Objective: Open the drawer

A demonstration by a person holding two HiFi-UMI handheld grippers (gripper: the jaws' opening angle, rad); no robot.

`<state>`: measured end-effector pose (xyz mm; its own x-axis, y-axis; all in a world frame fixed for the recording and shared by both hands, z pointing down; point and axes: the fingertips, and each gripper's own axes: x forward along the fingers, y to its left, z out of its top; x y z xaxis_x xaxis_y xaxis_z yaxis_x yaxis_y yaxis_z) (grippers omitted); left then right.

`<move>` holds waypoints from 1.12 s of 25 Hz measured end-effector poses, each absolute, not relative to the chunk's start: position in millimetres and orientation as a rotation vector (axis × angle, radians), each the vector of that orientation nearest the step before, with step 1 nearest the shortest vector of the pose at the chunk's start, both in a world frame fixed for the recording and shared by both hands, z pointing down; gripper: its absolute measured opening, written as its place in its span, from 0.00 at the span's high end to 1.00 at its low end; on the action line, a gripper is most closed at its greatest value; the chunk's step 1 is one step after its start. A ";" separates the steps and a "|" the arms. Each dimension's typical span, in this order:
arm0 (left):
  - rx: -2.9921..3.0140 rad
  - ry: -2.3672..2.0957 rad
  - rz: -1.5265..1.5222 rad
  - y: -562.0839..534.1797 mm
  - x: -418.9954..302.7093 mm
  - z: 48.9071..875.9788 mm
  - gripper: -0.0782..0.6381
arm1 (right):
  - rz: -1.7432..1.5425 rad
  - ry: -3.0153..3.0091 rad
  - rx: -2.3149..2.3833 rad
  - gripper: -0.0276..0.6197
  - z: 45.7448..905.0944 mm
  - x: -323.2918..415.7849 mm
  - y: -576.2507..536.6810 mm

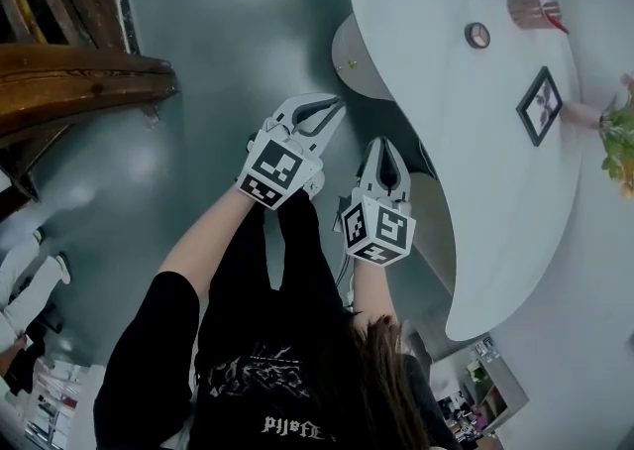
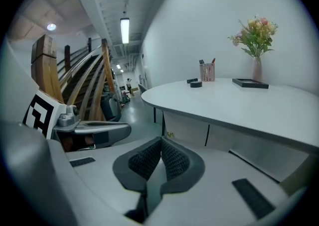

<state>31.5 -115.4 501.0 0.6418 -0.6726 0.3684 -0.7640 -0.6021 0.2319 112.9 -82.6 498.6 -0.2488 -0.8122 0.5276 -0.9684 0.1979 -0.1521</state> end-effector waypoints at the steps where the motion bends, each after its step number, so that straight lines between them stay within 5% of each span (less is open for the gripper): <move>1: 2.498 -1.144 0.346 -118.0 30.3 506.9 0.85 | 0.661 -2.146 1.685 0.92 503.8 114.0 -84.7; 19: 2.511 -1.133 0.315 -156.7 43.4 607.2 0.85 | 0.632 -2.125 1.769 0.92 593.6 113.3 -107.1; 28: 2.563 -1.047 0.329 -177.9 72.4 644.1 0.61 | 0.644 -2.117 1.755 0.92 626.6 120.8 -110.6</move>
